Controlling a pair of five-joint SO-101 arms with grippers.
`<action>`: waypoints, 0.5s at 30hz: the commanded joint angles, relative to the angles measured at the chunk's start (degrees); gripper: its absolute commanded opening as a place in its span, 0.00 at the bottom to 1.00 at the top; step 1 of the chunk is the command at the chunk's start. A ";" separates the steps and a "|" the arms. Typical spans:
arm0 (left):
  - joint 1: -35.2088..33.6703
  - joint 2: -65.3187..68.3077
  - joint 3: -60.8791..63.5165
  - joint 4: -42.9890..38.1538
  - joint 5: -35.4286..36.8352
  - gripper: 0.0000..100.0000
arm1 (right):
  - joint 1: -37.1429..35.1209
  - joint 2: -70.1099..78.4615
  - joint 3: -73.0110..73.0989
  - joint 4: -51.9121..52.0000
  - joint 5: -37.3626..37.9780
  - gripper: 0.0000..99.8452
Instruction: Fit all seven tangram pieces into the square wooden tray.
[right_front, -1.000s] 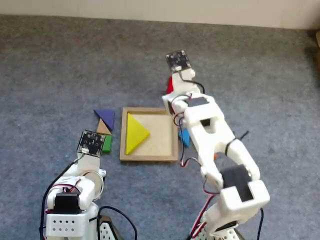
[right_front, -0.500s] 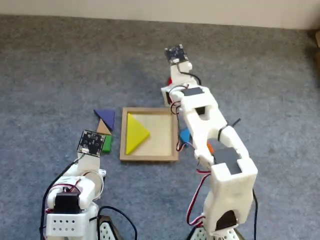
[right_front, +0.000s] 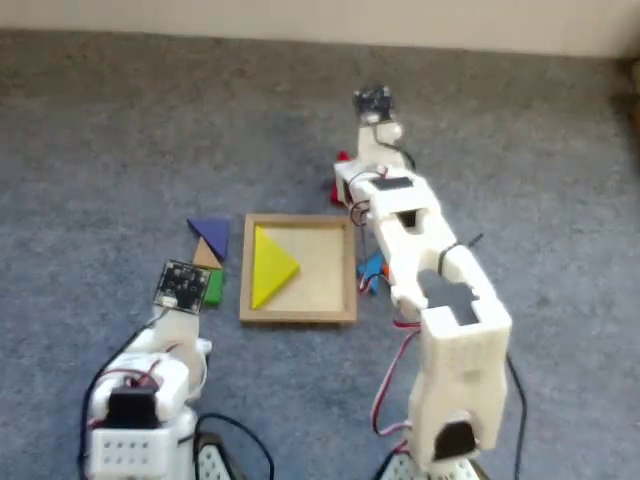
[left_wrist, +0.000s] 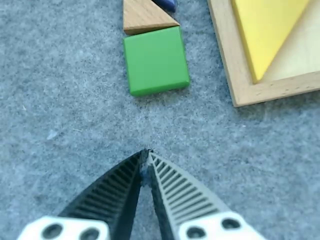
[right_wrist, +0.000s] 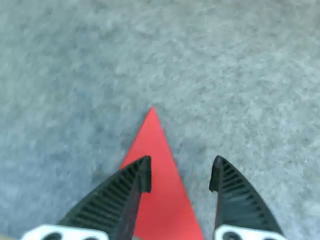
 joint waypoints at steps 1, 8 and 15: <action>0.40 -1.80 1.10 0.18 -0.53 0.01 | 0.48 -1.36 -3.30 -3.65 -1.49 0.19; 0.40 -1.80 1.10 0.18 -0.53 0.01 | 0.48 4.53 -3.47 -4.00 -1.05 0.19; 0.40 -1.80 1.10 0.18 -0.53 0.01 | 1.01 5.58 -4.00 10.77 11.16 0.19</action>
